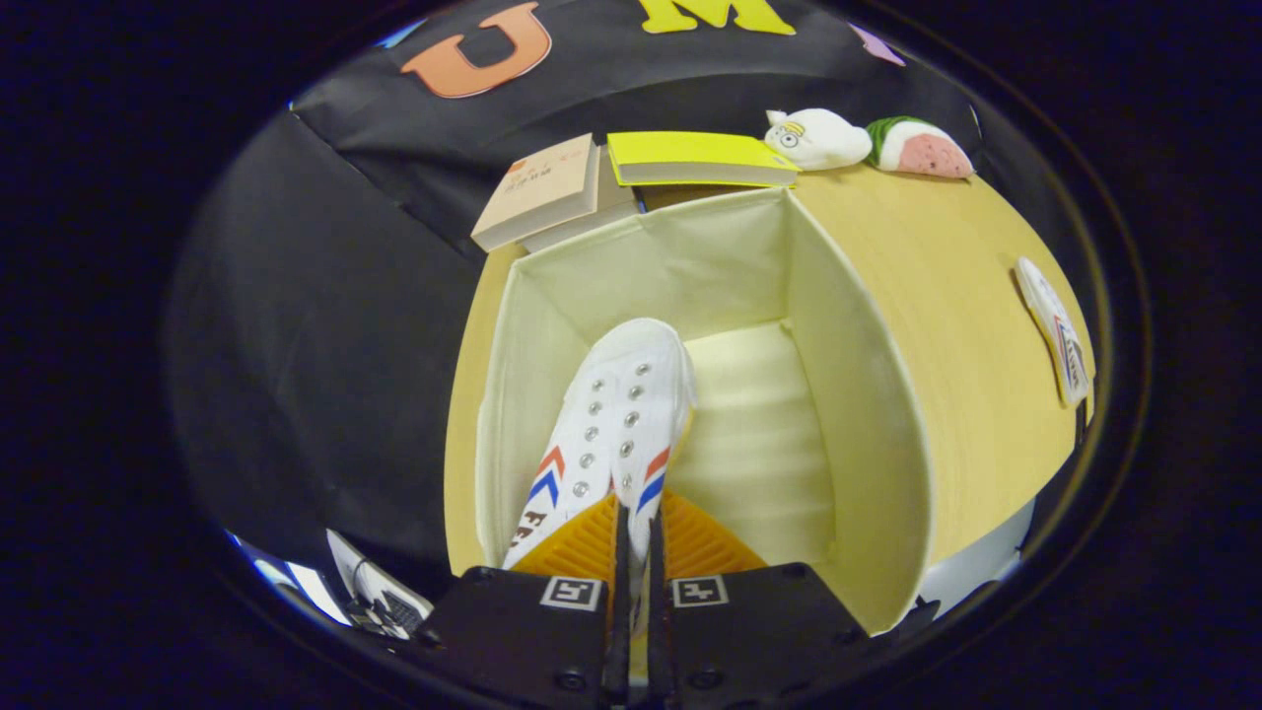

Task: Open the storage box then place both shoes into the box .Put the left shoe in first, then the right shoe, with the right side of both shoes facing outward in a uniform manner.

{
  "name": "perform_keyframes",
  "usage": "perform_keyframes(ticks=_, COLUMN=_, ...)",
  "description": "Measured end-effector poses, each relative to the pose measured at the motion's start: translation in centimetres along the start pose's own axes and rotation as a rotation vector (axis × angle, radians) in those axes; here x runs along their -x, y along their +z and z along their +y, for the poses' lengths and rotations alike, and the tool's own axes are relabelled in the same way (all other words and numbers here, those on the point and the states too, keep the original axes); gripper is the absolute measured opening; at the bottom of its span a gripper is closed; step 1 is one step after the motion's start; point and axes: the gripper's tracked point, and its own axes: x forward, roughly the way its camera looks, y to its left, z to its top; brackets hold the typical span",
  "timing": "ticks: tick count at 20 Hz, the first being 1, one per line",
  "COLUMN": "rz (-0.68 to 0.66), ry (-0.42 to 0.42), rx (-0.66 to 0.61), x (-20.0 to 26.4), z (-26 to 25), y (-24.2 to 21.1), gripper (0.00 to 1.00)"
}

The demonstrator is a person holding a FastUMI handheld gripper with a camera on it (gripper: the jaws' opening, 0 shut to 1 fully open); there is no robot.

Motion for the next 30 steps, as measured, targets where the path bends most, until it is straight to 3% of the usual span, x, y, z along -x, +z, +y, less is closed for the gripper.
perform_keyframes(ticks=2, rz=0.000, ry=0.020, rx=-0.001, x=0.2, z=0.2, y=0.0, gripper=0.27)
perform_keyframes(ticks=3, rz=-0.008, ry=0.027, rx=0.002, x=-0.1, z=0.2, y=0.1, gripper=0.28)
perform_keyframes(ticks=9, rz=-0.173, ry=0.025, rx=0.130, x=5.6, z=-0.5, y=2.9, gripper=0.81)
perform_keyframes(ticks=11, rz=-0.243, ry=0.019, rx=0.181, x=8.1, z=-1.1, y=3.9, gripper=0.89)
perform_keyframes(ticks=16, rz=-0.436, ry=-0.033, rx=0.268, x=14.5, z=-5.1, y=7.3, gripper=0.92)
perform_keyframes(ticks=21, rz=-0.504, ry=-0.077, rx=0.212, x=19.2, z=-13.4, y=9.7, gripper=0.92)
perform_keyframes(ticks=24, rz=-0.539, ry=-0.114, rx=0.157, x=21.4, z=-21.1, y=10.5, gripper=0.92)
perform_keyframes(ticks=30, rz=-0.534, ry=-0.294, rx=0.026, x=22.4, z=-41.8, y=9.5, gripper=0.92)
